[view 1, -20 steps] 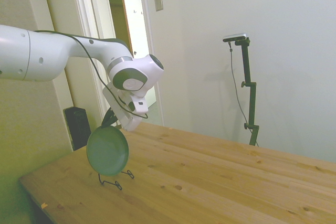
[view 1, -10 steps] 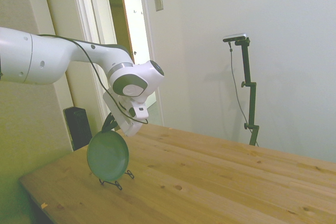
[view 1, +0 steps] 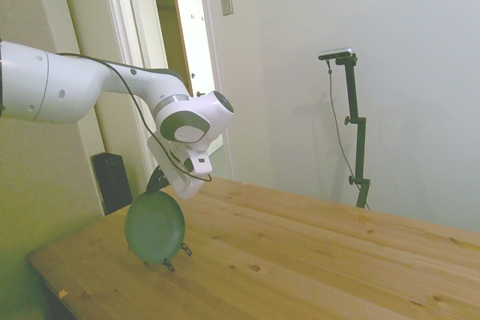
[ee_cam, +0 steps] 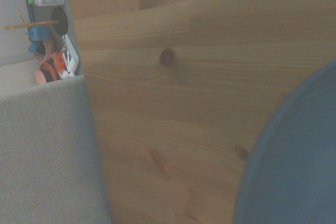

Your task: Load the plate

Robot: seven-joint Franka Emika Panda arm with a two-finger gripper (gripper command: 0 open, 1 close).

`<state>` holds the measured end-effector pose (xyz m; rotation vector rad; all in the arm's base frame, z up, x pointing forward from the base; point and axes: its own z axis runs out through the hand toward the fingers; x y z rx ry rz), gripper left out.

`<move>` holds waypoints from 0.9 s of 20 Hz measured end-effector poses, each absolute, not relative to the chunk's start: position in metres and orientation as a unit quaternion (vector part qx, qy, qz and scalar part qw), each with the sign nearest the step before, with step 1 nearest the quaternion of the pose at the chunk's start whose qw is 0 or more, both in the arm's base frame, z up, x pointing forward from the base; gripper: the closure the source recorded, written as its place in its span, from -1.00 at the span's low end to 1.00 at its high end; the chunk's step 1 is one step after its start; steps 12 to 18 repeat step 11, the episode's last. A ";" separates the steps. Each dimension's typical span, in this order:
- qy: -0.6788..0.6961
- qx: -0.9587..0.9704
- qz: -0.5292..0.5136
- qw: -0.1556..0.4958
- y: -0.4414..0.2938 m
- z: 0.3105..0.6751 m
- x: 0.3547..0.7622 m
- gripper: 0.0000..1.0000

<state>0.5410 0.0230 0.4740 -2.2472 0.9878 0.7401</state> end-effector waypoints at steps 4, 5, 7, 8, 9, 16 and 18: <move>0.369 -0.840 0.276 0.285 0.023 0.474 0.541 -1.00; 0.369 -0.840 0.276 0.285 0.023 0.474 0.541 -1.00; 0.370 -0.840 0.276 0.285 0.023 0.474 0.541 -1.00; 0.369 -0.841 0.275 0.285 0.023 0.475 0.541 -1.00; 0.369 -0.841 0.274 0.285 0.023 0.477 0.542 -1.00; 0.366 -0.845 0.263 0.286 0.022 0.487 0.546 -1.00; 0.366 -0.845 0.263 0.286 0.022 0.487 0.546 -1.00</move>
